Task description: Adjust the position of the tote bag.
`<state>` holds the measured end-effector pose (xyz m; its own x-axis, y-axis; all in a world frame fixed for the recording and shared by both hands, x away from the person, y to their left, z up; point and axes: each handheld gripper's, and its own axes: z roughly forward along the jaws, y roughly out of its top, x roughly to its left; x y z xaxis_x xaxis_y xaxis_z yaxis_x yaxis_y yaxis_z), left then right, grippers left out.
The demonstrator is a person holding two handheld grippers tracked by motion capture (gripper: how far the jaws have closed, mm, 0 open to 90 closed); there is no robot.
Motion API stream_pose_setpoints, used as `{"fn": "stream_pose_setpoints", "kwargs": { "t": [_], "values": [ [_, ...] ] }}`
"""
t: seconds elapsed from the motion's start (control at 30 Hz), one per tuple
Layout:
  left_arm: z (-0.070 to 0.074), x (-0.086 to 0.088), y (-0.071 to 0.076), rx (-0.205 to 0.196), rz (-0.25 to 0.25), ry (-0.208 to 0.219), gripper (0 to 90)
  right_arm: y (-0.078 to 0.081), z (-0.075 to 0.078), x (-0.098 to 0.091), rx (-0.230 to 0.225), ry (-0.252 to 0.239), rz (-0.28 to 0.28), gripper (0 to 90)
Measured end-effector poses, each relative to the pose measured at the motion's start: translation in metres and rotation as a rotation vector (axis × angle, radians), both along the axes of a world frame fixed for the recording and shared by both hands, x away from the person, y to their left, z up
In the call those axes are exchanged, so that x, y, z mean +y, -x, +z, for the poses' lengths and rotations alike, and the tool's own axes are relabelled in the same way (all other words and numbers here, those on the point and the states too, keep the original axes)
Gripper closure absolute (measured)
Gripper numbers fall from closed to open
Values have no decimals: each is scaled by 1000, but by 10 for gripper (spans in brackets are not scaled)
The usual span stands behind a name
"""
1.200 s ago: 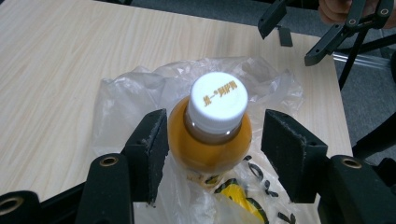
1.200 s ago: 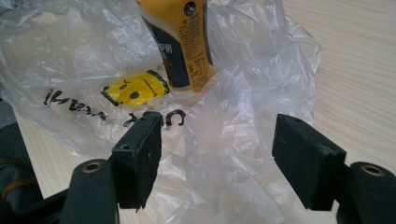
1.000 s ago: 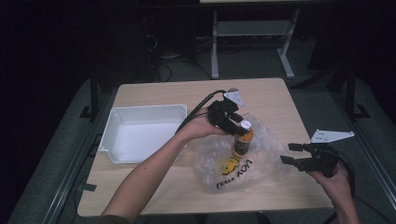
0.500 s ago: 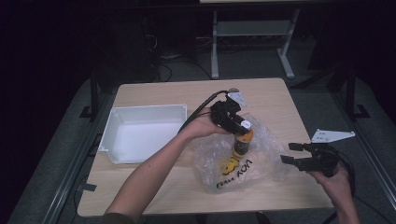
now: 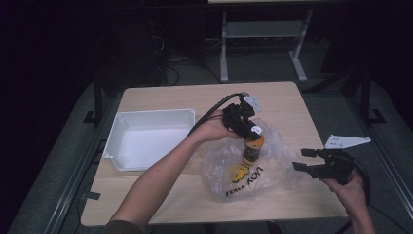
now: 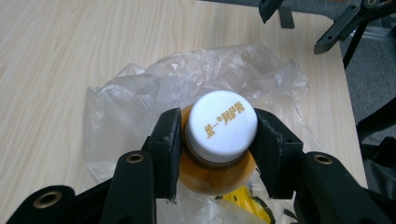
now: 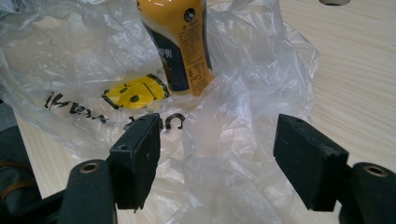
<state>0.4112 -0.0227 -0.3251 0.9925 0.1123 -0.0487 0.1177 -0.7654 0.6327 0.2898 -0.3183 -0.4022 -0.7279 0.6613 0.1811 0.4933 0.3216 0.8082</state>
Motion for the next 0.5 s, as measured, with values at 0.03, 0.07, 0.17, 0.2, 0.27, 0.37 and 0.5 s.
{"fn": "stream_pose_setpoints", "kwargs": {
  "t": [0.03, 0.07, 0.17, 0.2, 0.27, 0.37, 0.5],
  "values": [
    [0, -1, 0, 0, -3, -11, 550, 0, 0, 0, -2, 0, 1, 310],
    [1, -1, 0, -2, -5, -13, 549, 0, 0, 0, 0, 0, 2, 310],
    [1, -3, -1, -4, -10, -16, 550, 0, 0, 1, -1, -1, 4, 309],
    [2, -3, -1, -7, -14, -19, 555, 0, 0, 1, -1, -1, 4, 309],
    [3, -4, 0, -13, -17, -29, 560, 0, 0, 1, -2, -2, 5, 310],
    [4, -5, 2, -26, -21, -34, 579, 0, 0, 1, -2, -4, 5, 309],
    [6, -7, 3, -23, -17, -54, 585, 0, 1, 1, -4, -9, 4, 308]
  ]
}}
